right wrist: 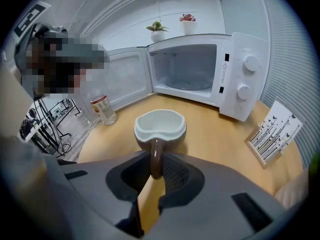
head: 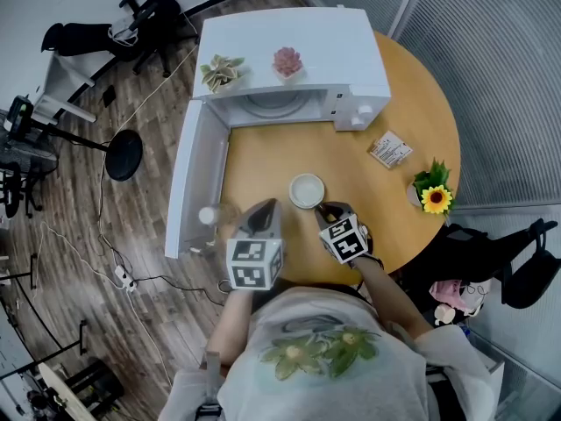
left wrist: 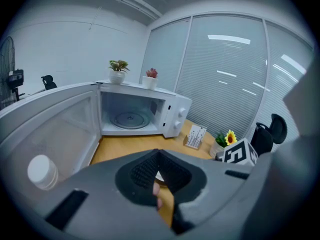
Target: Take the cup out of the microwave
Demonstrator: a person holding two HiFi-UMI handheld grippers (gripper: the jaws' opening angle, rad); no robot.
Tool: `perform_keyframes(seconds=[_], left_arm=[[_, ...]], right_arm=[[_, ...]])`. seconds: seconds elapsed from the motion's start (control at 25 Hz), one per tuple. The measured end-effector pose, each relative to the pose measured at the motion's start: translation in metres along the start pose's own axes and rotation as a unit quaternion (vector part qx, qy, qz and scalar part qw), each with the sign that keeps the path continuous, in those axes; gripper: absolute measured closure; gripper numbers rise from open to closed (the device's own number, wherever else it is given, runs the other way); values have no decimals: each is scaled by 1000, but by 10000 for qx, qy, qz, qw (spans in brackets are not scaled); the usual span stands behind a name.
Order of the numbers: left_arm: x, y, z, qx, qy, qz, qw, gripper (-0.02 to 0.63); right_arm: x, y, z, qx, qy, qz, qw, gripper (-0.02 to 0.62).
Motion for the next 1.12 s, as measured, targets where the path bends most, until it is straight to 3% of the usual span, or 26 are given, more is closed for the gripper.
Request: perform_keyframes(seconds=[1.12], left_arm=[[-12, 6, 4, -183, 78, -152, 9997, 604]], right_arm=[[-18, 24, 9, 779, -9, -359, 9963, 529]])
Point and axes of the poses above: the fingertips, and each gripper's own axes: x backward along the fingers, z to its right, y out of its underside, the point moved 8 cm from there along x, backward along the fingers
